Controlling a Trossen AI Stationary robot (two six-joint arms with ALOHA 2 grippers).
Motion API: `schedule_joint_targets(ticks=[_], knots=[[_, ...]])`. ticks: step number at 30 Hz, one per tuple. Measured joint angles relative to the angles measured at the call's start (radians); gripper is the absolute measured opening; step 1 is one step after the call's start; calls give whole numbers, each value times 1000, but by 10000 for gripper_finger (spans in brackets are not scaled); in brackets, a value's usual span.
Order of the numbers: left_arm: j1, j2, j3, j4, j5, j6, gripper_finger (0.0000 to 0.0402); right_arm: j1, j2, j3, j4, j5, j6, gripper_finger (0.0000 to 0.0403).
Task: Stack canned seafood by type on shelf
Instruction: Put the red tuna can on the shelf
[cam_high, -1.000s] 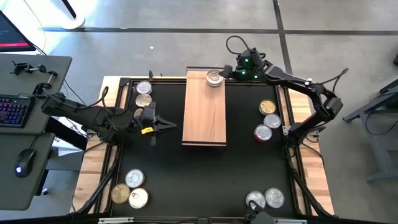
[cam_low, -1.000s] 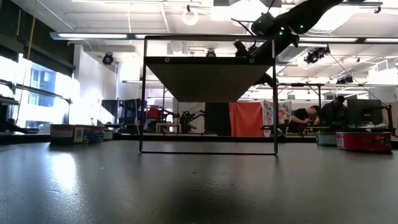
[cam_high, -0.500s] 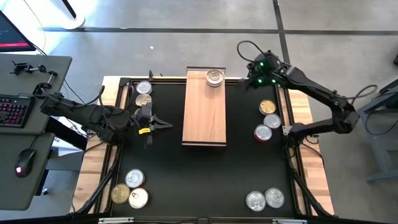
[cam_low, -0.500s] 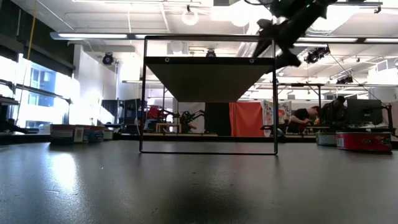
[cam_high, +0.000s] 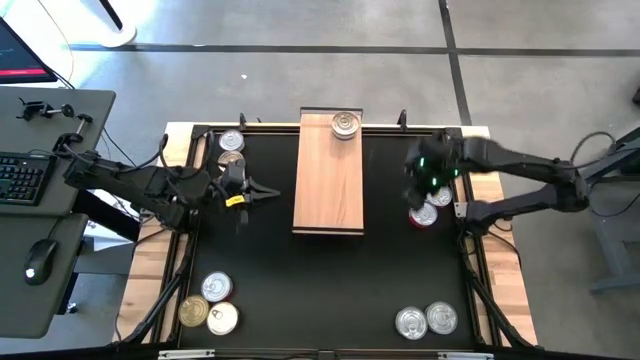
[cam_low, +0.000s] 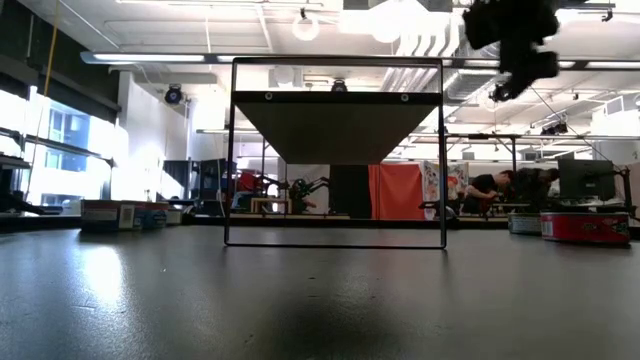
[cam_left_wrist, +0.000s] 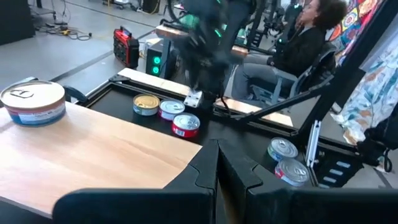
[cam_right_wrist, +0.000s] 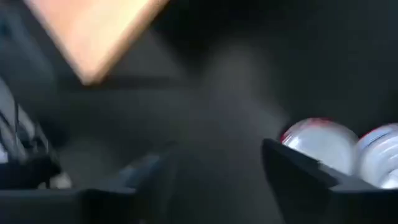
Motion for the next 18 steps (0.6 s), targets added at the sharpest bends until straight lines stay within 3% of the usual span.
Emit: schedule_joint_targets(ticks=[5,7,13,18], knots=[[4,3,0,38,0,-3,0,319,-4,-157,141,-69,209,53],[3,4,0,42,0,-26,0,449,-4,-239,260,-104,307,15],[3,33,0,47,-1,-112,0,768,-3,-412,704,-71,611,11],[-41,153,0,83,17,-105,0,933,81,-449,814,-9,781,3]])
